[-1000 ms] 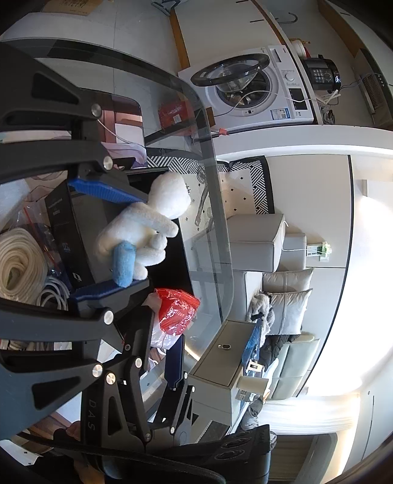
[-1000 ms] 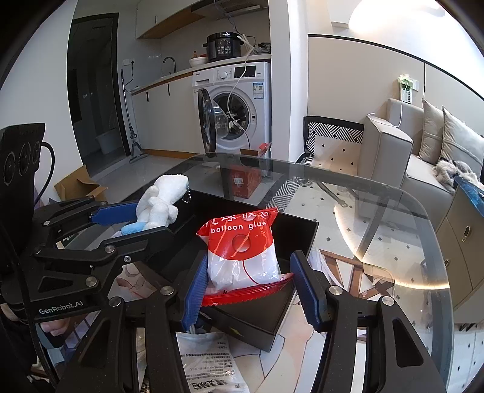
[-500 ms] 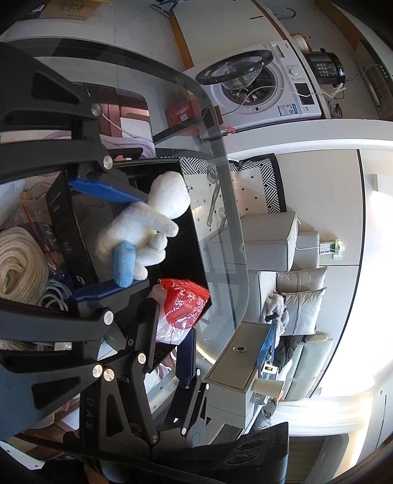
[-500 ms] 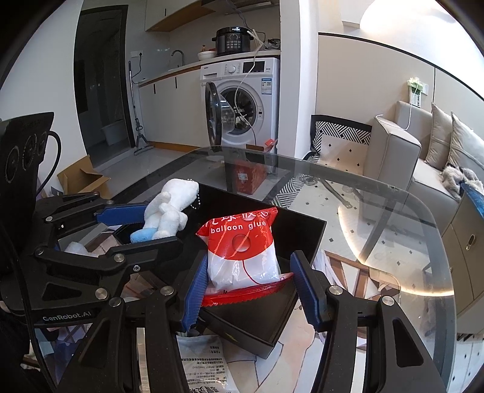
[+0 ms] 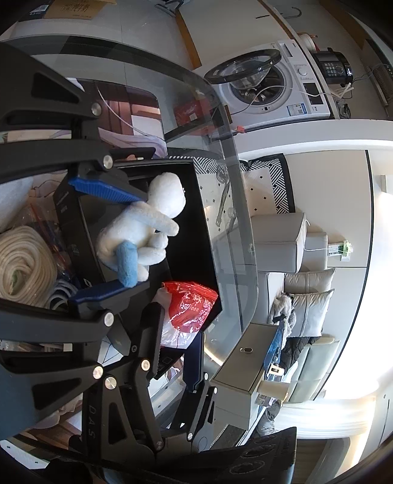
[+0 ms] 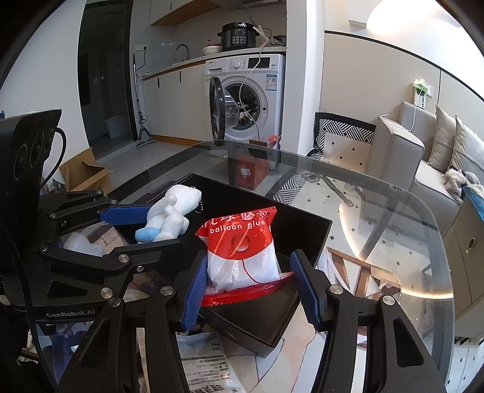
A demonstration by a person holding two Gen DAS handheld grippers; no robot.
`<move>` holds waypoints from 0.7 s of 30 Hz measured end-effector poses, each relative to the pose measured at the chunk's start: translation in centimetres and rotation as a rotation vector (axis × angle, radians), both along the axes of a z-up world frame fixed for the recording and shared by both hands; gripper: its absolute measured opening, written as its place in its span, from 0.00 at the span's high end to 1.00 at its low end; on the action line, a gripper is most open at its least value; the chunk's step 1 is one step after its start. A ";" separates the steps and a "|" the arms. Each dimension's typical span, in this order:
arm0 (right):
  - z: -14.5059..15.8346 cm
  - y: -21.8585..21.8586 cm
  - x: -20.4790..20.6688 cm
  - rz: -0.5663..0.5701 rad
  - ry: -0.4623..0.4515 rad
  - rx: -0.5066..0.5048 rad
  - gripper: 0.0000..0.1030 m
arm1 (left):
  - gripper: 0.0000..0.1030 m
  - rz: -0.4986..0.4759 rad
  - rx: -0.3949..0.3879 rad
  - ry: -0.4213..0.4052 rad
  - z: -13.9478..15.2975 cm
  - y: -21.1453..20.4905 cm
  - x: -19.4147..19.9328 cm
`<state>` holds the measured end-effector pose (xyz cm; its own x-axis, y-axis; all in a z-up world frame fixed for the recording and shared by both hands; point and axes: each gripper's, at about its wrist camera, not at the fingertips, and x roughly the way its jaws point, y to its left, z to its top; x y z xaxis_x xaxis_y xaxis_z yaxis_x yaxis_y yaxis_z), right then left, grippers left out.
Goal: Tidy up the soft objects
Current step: 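Carry the plush figure and red bag over the black box with both grippers, then open both grippers to drop the plush figure and red bag into the box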
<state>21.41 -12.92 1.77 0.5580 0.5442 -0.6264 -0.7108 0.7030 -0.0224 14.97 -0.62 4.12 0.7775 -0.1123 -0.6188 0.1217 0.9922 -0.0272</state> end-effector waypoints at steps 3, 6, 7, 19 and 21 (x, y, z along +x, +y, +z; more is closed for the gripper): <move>-0.1 0.0 -0.1 0.001 -0.001 -0.001 0.47 | 0.53 -0.004 0.002 -0.001 0.0 -0.2 -0.3; 0.0 -0.1 -0.2 -0.002 -0.003 0.005 0.42 | 0.51 -0.002 -0.004 0.003 0.0 -0.1 -0.3; 0.1 -0.4 -0.5 -0.011 -0.017 0.007 0.36 | 0.49 0.002 -0.002 0.004 0.1 0.0 -0.3; 2.5 -4.8 -4.0 -0.086 -0.042 0.068 0.00 | 0.00 0.032 -0.101 -0.075 2.7 1.8 -3.7; 2.6 -5.5 -4.7 -0.100 -0.032 0.075 0.00 | 0.00 0.040 -0.106 -0.087 3.0 2.2 -4.4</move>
<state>16.69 -18.42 4.33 0.6307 0.5298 -0.5671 -0.6369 0.7709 0.0120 10.54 1.57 7.14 0.8330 -0.1418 -0.5348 0.0889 0.9883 -0.1235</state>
